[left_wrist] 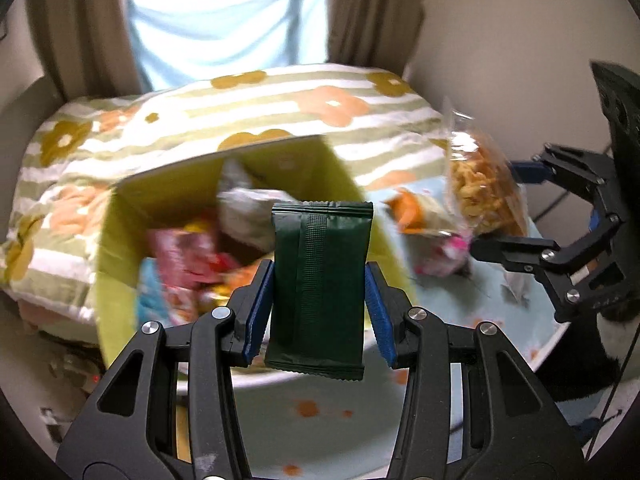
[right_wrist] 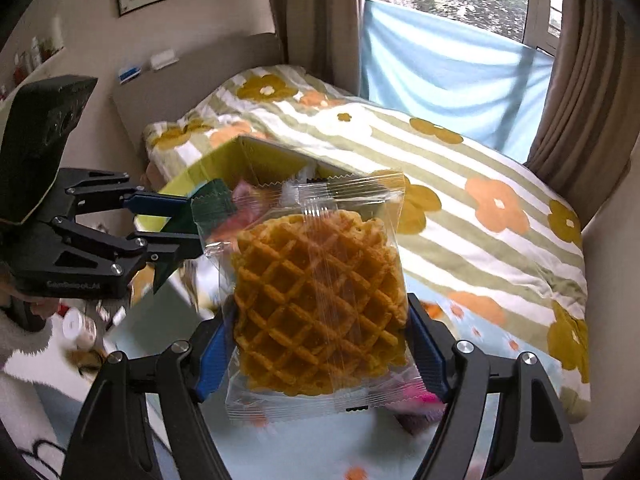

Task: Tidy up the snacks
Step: 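Carry the waffle and green bar over the box and open both tools, then move both tools back from the box toward the orange bag and pink bag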

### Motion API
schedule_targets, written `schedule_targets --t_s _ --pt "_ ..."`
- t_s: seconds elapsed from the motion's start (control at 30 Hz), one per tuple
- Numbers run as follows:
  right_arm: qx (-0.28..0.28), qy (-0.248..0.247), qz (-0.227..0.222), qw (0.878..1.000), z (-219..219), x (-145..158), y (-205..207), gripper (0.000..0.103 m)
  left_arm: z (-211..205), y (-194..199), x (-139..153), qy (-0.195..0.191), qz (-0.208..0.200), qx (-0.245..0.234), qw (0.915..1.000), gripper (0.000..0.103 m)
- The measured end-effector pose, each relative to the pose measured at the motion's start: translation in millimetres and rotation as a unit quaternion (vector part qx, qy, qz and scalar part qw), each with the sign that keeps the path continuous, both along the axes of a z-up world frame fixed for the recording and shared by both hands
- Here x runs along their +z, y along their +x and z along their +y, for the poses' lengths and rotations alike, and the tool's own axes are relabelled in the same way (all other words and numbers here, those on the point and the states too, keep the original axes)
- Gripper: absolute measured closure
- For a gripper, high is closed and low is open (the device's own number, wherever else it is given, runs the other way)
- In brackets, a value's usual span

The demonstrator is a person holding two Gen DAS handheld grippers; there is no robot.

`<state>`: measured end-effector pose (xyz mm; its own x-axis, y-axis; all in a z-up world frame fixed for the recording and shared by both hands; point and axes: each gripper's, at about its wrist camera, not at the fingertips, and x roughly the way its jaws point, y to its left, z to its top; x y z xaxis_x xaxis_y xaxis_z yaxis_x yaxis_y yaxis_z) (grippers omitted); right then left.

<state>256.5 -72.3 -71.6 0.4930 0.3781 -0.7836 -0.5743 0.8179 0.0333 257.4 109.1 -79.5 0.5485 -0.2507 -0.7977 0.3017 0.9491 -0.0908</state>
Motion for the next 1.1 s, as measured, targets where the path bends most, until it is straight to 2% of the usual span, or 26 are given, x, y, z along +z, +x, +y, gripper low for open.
schedule_targets --t_s 0.1,0.23,0.4,0.47,0.5,0.57,0.6,0.73,1.03,1.1 --pt "-0.019 0.017 0.012 1.000 22.6 -5.3 17.6 0.029 38.0 22.3 -5.6 -0.004 0.012 0.032 0.9994 0.062" --pt "-0.047 0.030 0.031 0.998 45.9 -13.7 34.5 0.029 75.1 52.3 -18.9 -0.016 0.039 0.043 0.9982 0.062" --pt "-0.097 0.046 0.054 0.993 59.9 -20.4 46.6 0.029 86.7 76.4 -34.4 -0.014 0.061 0.028 0.9976 0.062" --pt "-0.117 0.055 0.063 0.990 59.9 -22.3 49.9 0.029 84.0 85.1 -40.9 -0.005 0.070 0.021 0.9973 0.059" --pt "-0.126 0.057 0.068 0.988 58.7 -23.3 50.7 0.029 81.6 88.0 -44.1 -0.002 0.075 0.016 0.9971 0.054" --pt "-0.144 0.064 0.080 0.984 51.5 -26.0 53.1 0.029 77.5 89.8 -46.5 0.001 0.072 0.012 0.9973 0.004" --pt "-0.149 0.065 0.084 0.983 51.4 -25.9 54.5 0.029 77.2 88.4 -45.9 0.001 0.062 0.010 0.9980 0.001" --pt "-0.168 0.067 0.095 0.979 47.8 -29.8 58.0 0.029 74.6 83.9 -46.6 0.023 0.051 0.011 0.9983 0.000" --pt "-0.169 0.084 0.108 0.976 51.4 -35.4 67.4 0.028 89.8 56.2 -37.5 -0.005 0.056 0.056 0.9968 0.001" --pt "-0.162 0.088 0.106 0.977 54.4 -38.2 69.1 0.024 91.4 50.6 -35.2 -0.004 0.054 0.066 0.9963 0.001"
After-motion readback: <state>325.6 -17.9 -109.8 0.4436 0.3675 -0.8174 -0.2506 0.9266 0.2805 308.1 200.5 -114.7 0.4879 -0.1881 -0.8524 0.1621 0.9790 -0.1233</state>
